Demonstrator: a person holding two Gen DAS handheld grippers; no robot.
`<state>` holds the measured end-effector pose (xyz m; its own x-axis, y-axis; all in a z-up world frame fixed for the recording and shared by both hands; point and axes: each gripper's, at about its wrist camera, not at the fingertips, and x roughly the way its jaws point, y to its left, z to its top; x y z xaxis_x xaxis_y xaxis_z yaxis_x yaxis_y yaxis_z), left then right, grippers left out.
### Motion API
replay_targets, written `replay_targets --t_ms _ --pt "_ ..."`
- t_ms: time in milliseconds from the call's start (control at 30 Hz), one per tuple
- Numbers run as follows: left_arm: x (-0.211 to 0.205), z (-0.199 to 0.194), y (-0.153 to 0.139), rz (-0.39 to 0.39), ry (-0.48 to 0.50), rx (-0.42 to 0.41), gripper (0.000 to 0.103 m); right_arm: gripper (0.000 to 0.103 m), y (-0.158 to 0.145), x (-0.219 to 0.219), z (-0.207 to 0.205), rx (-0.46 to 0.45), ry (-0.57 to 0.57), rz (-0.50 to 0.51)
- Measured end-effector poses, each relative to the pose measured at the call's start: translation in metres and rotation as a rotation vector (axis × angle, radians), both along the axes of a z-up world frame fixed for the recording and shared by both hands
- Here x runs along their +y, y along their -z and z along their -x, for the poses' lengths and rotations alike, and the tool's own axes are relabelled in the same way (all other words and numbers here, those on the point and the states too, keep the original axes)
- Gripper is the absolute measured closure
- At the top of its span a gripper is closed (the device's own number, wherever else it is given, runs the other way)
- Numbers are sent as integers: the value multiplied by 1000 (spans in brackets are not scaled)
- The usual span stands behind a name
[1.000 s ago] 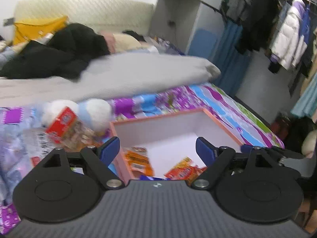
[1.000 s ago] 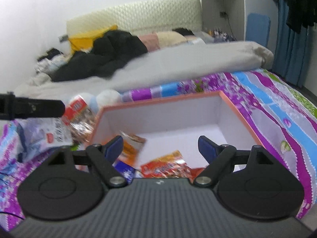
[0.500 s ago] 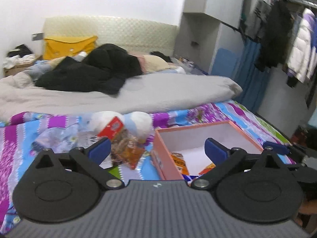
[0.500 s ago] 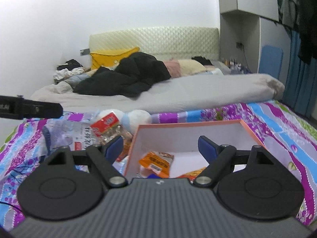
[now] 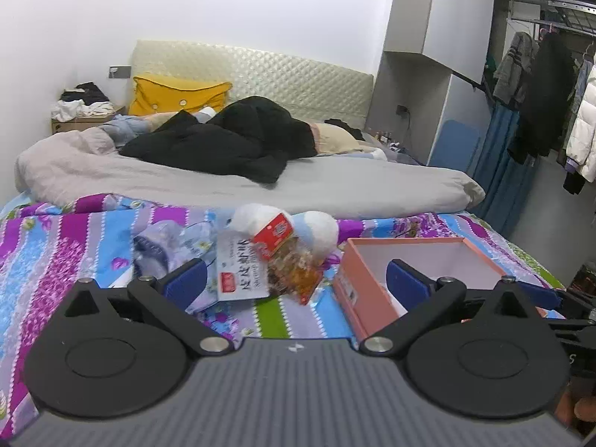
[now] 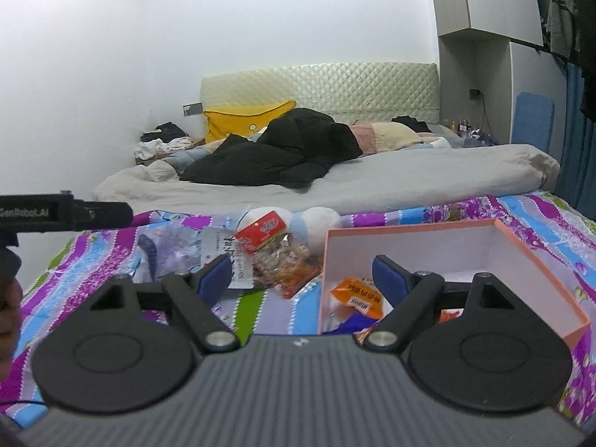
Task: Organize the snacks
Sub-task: 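Withdraw both open tools from the box toward the remaining snacks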
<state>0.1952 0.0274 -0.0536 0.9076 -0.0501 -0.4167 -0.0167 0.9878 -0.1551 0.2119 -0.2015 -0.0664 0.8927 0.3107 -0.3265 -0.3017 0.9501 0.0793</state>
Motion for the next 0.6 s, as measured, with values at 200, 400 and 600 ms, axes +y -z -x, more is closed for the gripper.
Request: replay_targets --t_ms 200,400,600 --pt "20 29 21 17 -53 23 0 19 19 19 18 14 -14 -18" --pt "35 54 44 49 -93 66 0 19 32 34 37 27 -37 -23" --pt "45 78 71 111 -114 128 0 19 46 46 50 52 -63 6"
